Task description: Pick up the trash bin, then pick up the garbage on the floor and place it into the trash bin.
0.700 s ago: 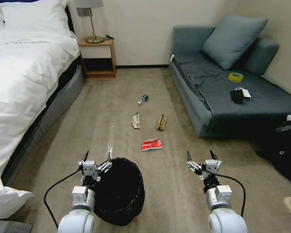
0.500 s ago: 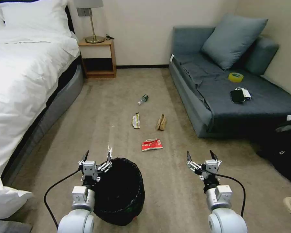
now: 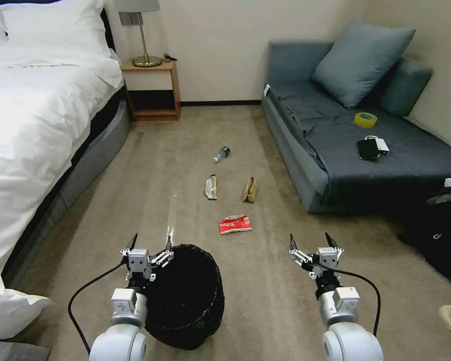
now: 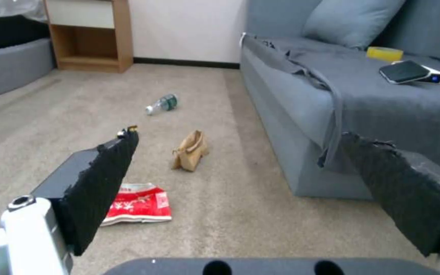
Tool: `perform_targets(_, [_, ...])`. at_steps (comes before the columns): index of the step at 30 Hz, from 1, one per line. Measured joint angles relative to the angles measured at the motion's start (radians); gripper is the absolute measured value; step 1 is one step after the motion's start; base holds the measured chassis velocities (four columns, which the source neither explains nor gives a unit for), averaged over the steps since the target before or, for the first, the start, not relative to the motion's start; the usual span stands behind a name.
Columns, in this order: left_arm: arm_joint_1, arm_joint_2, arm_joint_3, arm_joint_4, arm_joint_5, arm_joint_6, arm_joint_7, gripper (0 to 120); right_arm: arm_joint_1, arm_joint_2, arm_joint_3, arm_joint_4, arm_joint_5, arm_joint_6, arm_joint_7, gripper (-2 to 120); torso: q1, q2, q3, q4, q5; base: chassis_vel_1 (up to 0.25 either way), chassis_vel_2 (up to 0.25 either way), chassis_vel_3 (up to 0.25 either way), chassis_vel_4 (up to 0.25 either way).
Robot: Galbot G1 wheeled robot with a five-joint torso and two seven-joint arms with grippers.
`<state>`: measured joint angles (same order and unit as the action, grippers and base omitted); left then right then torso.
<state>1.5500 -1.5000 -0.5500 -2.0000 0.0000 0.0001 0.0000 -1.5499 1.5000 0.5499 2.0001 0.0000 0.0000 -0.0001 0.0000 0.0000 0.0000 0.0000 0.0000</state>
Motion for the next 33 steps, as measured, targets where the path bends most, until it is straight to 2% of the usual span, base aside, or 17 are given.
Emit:
perform_targets(26, [-0.001, 0.0, -0.003, 0.0, -0.006, -0.004, 0.004, 100, 0.0, 0.0, 0.001, 0.0, 0.0, 0.001, 0.0, 100, 0.0, 0.0, 0.0, 0.0, -0.0001, 0.0, 0.0, 0.0, 0.0])
perform_targets(28, [-0.003, -0.001, -0.012, -0.004, -0.018, -0.019, 0.017, 100, 0.0, 0.002, 0.004, 0.0, -0.001, 0.008, 0.0, 100, 0.0, 0.0, 0.0, 0.0, -0.0001, 0.0, 0.0, 0.0, 0.0])
perform_targets(29, [-0.009, -0.001, -0.03, -0.014, -0.04, -0.048, 0.037, 100, 0.001, 0.006, 0.012, -0.001, -0.006, 0.024, 0.001, 100, 0.0, 0.0, 0.0, 0.0001, -0.0005, 0.0, 0.0, 0.0, 0.0])
perform_targets(31, [-0.031, -0.003, -0.088, -0.052, -0.107, -0.145, 0.095, 100, 0.009, 0.022, 0.047, -0.004, -0.028, 0.093, 0.008, 100, 0.0, 0.0, 0.0, -0.0001, 0.0008, 0.0, 0.0, 0.0, 0.0])
perform_targets(33, [-0.033, -0.003, -0.094, -0.055, -0.128, -0.157, 0.1, 100, 0.012, 0.03, 0.063, -0.006, -0.038, 0.126, 0.011, 100, 0.0, 0.0, 0.0, 0.0, 0.0005, 0.0, 0.0, 0.0, 0.0])
